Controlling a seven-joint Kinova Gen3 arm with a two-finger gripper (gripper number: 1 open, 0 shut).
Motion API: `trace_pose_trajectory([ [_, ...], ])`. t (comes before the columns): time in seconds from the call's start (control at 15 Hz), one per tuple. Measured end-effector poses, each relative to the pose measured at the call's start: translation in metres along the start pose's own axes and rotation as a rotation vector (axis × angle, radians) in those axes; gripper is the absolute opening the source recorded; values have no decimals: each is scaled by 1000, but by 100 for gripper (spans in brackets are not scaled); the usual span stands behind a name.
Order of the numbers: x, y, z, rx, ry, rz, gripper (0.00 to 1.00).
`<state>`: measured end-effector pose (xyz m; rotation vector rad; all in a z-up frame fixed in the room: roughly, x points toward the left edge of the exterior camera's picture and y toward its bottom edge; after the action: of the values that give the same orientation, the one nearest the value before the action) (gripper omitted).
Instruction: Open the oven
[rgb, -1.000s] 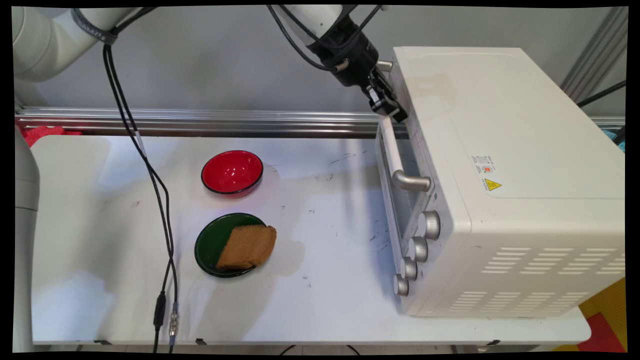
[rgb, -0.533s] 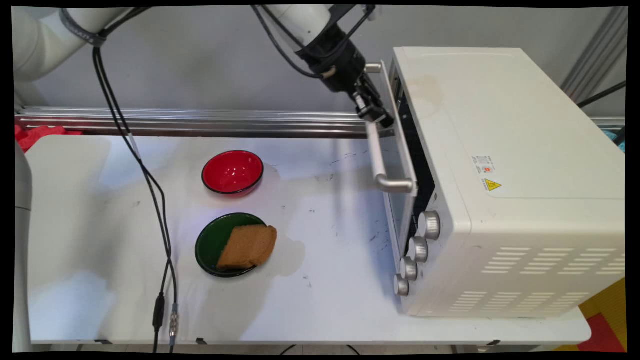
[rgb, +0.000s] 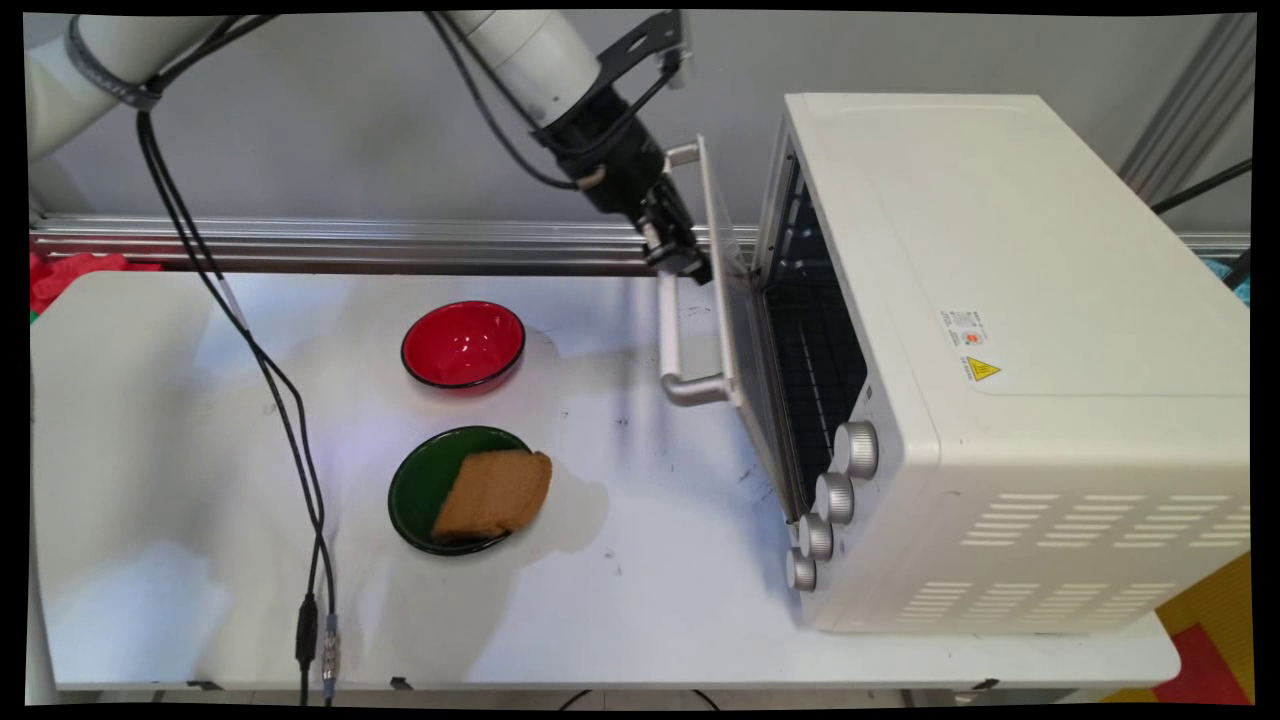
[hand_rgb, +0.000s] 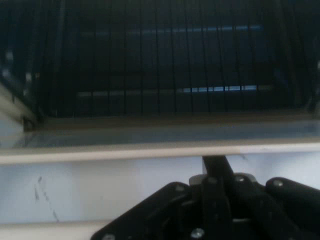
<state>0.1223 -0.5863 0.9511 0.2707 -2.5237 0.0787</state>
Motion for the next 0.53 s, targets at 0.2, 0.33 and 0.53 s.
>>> trace_pose_trajectory([
  [0.2,-17,0,-2,5,-24,-2,0],
  [0.33,-33,-2,-1,9,-43,2,0],
  [0.53,-57,-5,3,10,-67,10,0],
])
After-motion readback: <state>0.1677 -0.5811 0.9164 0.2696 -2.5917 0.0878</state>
